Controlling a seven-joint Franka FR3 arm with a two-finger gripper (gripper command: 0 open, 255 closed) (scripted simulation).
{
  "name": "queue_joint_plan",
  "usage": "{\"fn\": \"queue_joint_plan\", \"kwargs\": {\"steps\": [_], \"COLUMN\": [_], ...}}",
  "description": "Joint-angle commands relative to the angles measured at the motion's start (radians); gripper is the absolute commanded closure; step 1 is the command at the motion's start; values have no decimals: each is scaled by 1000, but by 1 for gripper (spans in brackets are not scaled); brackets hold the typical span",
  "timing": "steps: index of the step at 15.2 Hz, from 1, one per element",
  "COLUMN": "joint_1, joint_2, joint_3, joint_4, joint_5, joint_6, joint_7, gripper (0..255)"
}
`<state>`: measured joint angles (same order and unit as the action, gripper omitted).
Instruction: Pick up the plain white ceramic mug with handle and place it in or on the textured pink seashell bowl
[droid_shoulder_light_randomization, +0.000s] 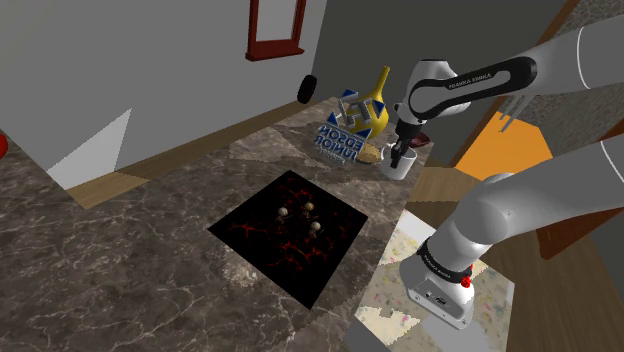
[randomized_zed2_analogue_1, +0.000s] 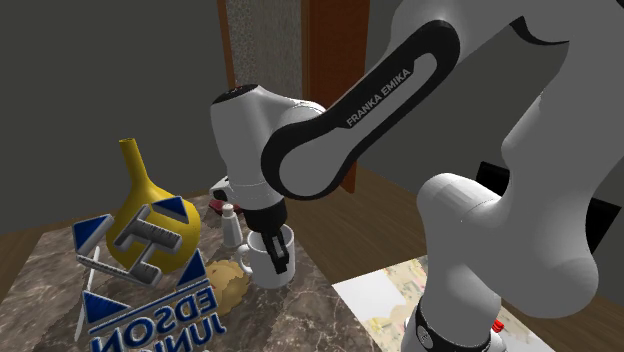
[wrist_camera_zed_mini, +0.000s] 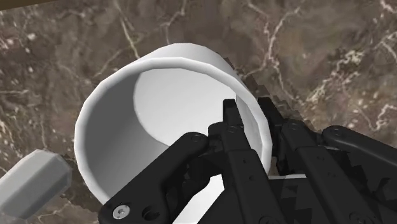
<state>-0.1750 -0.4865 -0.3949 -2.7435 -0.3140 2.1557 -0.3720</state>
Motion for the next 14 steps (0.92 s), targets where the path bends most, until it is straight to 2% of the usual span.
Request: {"fn": "queue_joint_plan", "kwargs": {"steps": [1, 7, 14], "joint_1": [0, 0, 0], "joint_2": [0, 0, -67], "joint_3": [0, 0, 23], "joint_4": [0, 0, 54], "joint_5": [0, 0, 13], "joint_6": [0, 0, -120], "joint_7": [0, 0, -5], "gripper": [255, 255, 255]}}
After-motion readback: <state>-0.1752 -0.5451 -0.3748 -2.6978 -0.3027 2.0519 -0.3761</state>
